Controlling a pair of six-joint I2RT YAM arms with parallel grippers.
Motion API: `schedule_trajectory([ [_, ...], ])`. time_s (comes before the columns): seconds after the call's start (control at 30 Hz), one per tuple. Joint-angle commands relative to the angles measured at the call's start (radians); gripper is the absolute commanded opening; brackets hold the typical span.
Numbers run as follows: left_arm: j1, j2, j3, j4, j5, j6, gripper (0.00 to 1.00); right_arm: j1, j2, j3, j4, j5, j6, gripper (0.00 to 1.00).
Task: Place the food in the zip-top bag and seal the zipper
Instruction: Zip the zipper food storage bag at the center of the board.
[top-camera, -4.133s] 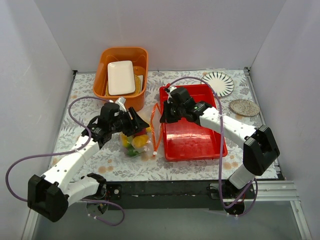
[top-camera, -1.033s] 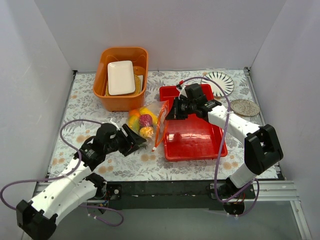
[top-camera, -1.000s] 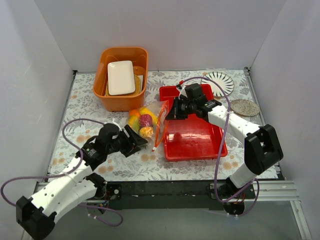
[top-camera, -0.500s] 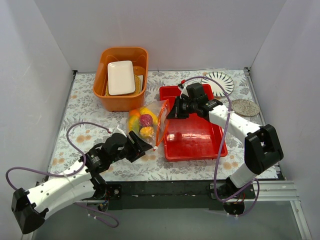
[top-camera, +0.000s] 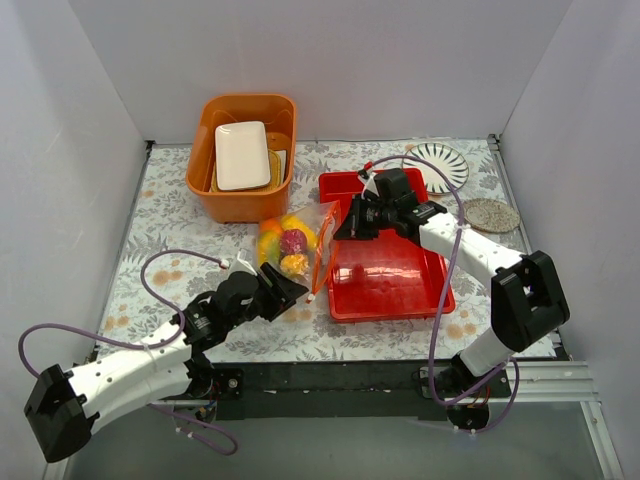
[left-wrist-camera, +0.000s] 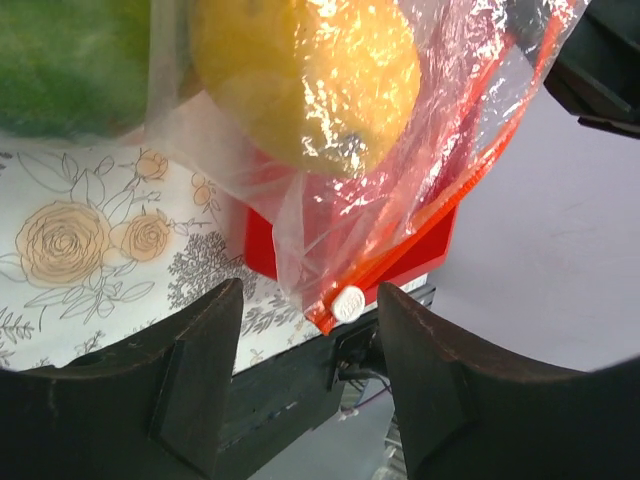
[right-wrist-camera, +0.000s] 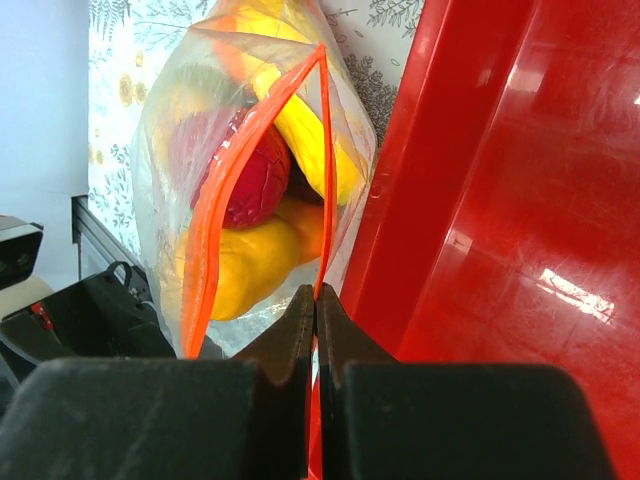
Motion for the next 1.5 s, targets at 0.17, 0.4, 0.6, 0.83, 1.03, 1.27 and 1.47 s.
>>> schedule_trajectory([
  [0.17, -0.016, 0.036, -0.04, 0.112, -0.062, -0.332, 0.5, -0.007, -0.06, -0.014, 0.029, -0.013, 0.013, 0.04],
  [0.4, -0.025, 0.045, -0.074, 0.175, -0.073, -0.363, 0.46, -0.007, -0.067, -0.019, 0.027, -0.016, 0.015, 0.04],
  [0.6, -0.025, 0.061, -0.074, 0.192, -0.104, -0.383, 0.41, -0.007, -0.072, -0.023, 0.027, -0.019, 0.018, 0.04],
  [0.83, -0.025, 0.064, -0.057, 0.192, -0.141, -0.398, 0.37, -0.007, -0.084, -0.051, 0.035, -0.022, 0.025, 0.04],
  [1.03, -0.025, 0.054, -0.055, 0.19, -0.15, -0.406, 0.22, -0.007, -0.092, -0.068, 0.038, -0.023, 0.027, 0.04],
  [1.27, -0.025, 0.035, -0.054, 0.172, -0.155, -0.408, 0.11, -0.007, -0.089, -0.072, 0.038, -0.02, 0.025, 0.04],
  [1.47, -0.025, 0.022, -0.022, 0.13, -0.171, -0.36, 0.07, -0.007, -0.101, -0.059, -0.011, 0.015, -0.008, 0.28],
])
